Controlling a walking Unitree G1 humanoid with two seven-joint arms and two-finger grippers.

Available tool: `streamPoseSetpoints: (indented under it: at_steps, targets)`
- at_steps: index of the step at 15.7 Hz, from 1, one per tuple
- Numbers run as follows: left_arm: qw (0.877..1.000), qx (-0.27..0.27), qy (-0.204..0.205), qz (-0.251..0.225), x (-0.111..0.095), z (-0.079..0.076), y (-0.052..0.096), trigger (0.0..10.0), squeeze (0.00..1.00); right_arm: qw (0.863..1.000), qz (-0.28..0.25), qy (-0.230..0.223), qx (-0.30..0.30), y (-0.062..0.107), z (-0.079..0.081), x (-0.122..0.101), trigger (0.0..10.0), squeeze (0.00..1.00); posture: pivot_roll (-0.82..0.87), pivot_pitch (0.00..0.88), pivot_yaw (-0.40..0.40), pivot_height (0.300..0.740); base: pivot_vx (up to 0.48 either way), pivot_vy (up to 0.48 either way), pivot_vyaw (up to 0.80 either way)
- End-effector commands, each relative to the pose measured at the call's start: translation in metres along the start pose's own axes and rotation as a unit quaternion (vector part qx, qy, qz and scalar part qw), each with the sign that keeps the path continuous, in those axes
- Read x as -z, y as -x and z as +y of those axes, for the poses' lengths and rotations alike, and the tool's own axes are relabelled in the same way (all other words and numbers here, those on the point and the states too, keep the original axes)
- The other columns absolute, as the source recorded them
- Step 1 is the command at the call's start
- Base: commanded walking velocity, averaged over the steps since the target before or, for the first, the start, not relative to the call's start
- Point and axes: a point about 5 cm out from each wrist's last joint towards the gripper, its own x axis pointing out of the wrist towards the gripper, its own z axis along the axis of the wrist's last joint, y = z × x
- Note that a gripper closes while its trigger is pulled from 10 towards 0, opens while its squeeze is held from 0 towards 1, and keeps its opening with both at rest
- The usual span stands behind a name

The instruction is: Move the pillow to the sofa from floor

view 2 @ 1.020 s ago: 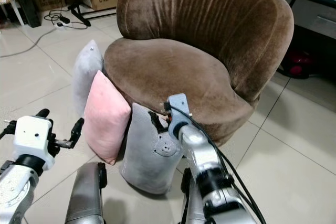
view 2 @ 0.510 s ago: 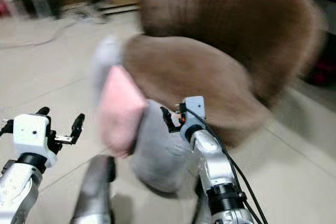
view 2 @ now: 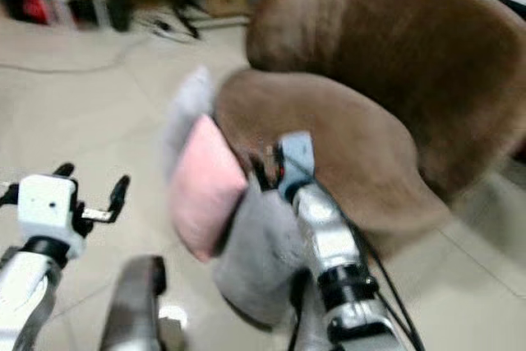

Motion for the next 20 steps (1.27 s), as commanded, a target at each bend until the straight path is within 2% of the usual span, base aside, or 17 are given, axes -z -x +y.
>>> streamPoseSetpoints:
  at_steps: [1, 2, 3, 5, 6, 7, 9, 12, 15, 16, 18, 20]
  targets:
    - [1.0, 0.011, -0.003, 0.004, 0.001, -0.002, 0.001, 10.0, 0.0, 1.0, -0.017, 0.021, 0.008, -0.004, -0.001, -0.011, 10.0, 1.0, 0.06, 0.0, -0.074, 0.461, 0.0, 0.0, 0.0]
    - [0.999, 0.034, -0.01, 0.013, 0.003, -0.005, 0.002, 10.0, 0.0, 0.998, -0.009, 0.065, 0.016, -0.009, -0.006, -0.01, 10.0, 1.0, 0.06, 0.0, -0.075, 0.461, 0.0, 0.0, 0.0]
    - [0.999, 0.043, -0.012, 0.017, 0.004, -0.006, 0.003, 10.0, 0.0, 0.997, -0.005, 0.076, 0.015, -0.01, -0.008, -0.01, 10.0, 1.0, 0.06, 0.0, -0.077, 0.461, 0.0, 0.0, 0.0]
    - [0.997, 0.067, -0.018, 0.024, 0.006, -0.008, 0.004, 10.0, 0.0, 0.998, 0.005, 0.066, -0.002, -0.016, -0.009, -0.011, 10.0, 1.0, 0.06, 0.0, -0.075, 0.461, 0.0, 0.0, 0.0]
    - [0.995, 0.093, -0.01, 0.03, 0.005, -0.009, 0.007, 10.0, 0.0, 0.995, 0.048, 0.088, 0.011, -0.022, -0.013, -0.005, 10.0, 1.0, 0.06, 0.0, -0.072, 0.461, 0.0, 0.0, 0.0]
    - [0.994, 0.101, -0.008, 0.031, 0.004, -0.009, 0.009, 10.0, 0.0, 0.993, 0.065, 0.1, 0.017, -0.023, -0.014, -0.002, 10.0, 1.0, 0.06, 0.0, -0.071, 0.461, 0.0, 0.0, 0.0]
    - [0.987, 0.153, -0.004, 0.045, 0.005, -0.014, 0.016, 10.0, 0.0, 0.986, 0.127, 0.106, 0.016, -0.022, -0.022, 0.013, 10.0, 1.0, 0.06, 0.029, -0.068, 0.461, 0.0, 0.0, 0.0]
    - [0.985, 0.165, -0.007, 0.055, 0.005, -0.011, 0.028, 10.0, 0.0, 0.98, 0.142, 0.126, 0.051, -0.02, -0.035, 0.014, 10.0, 1.0, 0.06, 0.09, -0.075, 0.461, 0.0, 0.0, 0.0]
    - [0.982, 0.176, -0.006, 0.068, 0.002, -0.009, 0.044, 10.0, 0.0, 0.978, 0.158, 0.114, 0.079, -0.017, -0.046, 0.017, 10.0, 1.0, 0.06, 0.123, -0.08, 0.461, 0.0, 0.0, 0.0]
    - [0.981, 0.179, -0.008, 0.073, 0.0, -0.006, 0.049, 10.0, 0.0, 0.974, 0.167, 0.122, 0.092, -0.016, -0.049, 0.02, 10.0, 0.0, 0.06, 0.132, -0.078, 0.461, 0.0, 0.0, 0.0]
    - [0.979, 0.186, -0.003, 0.08, -0.004, -0.007, 0.061, 10.0, 0.0, 0.964, 0.198, 0.141, 0.109, -0.011, -0.054, 0.029, 10.0, 0.0, 0.08, 0.169, -0.071, 0.461, 0.0, 0.0, 0.0]
    - [0.977, 0.195, 0.001, 0.091, -0.006, -0.009, 0.072, 10.0, 0.0, 0.964, 0.216, 0.104, 0.119, -0.008, -0.052, 0.037, 10.0, 0.0, 0.09, 0.187, -0.066, 0.461, 0.0, 0.0, 0.0]
